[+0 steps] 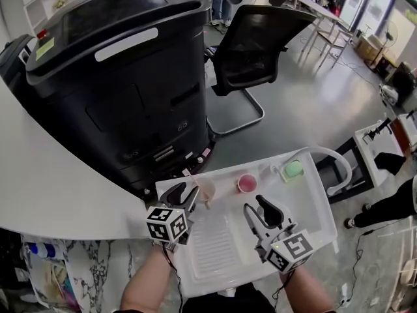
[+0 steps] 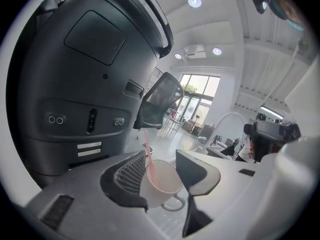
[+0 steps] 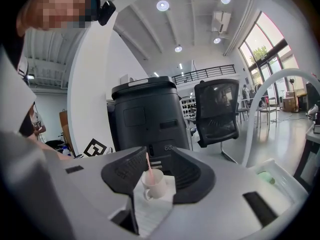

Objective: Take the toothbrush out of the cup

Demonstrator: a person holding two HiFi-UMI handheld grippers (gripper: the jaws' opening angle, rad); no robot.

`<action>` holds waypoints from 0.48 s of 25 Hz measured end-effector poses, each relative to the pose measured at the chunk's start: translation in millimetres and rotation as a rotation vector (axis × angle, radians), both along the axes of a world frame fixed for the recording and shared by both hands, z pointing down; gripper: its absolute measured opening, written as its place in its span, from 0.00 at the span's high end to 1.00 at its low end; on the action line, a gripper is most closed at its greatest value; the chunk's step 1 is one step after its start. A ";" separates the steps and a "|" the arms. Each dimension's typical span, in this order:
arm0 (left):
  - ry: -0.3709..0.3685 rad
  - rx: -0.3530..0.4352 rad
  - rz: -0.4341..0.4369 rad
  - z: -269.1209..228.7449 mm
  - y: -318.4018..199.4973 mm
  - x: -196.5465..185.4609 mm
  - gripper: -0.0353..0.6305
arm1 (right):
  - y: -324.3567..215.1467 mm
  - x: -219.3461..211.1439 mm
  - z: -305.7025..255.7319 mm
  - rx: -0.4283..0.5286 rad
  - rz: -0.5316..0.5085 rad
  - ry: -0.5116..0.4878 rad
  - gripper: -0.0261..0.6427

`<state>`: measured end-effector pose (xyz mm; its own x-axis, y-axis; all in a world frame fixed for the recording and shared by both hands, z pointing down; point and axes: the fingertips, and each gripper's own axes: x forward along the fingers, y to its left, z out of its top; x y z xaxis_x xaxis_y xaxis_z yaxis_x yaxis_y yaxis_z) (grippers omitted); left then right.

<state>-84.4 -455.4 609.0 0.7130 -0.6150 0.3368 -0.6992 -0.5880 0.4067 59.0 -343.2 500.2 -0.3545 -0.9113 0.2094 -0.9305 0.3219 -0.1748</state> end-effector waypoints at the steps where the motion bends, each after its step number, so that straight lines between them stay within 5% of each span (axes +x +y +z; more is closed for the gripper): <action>1: 0.000 -0.006 0.001 3.3 -3.4 0.7 0.65 | -0.7 1.1 2.4 -0.005 0.004 0.001 0.72; 12: -0.004 -0.037 0.020 23.3 -28.7 10.3 0.65 | -4.9 16.6 22.8 -0.045 0.049 -0.007 0.72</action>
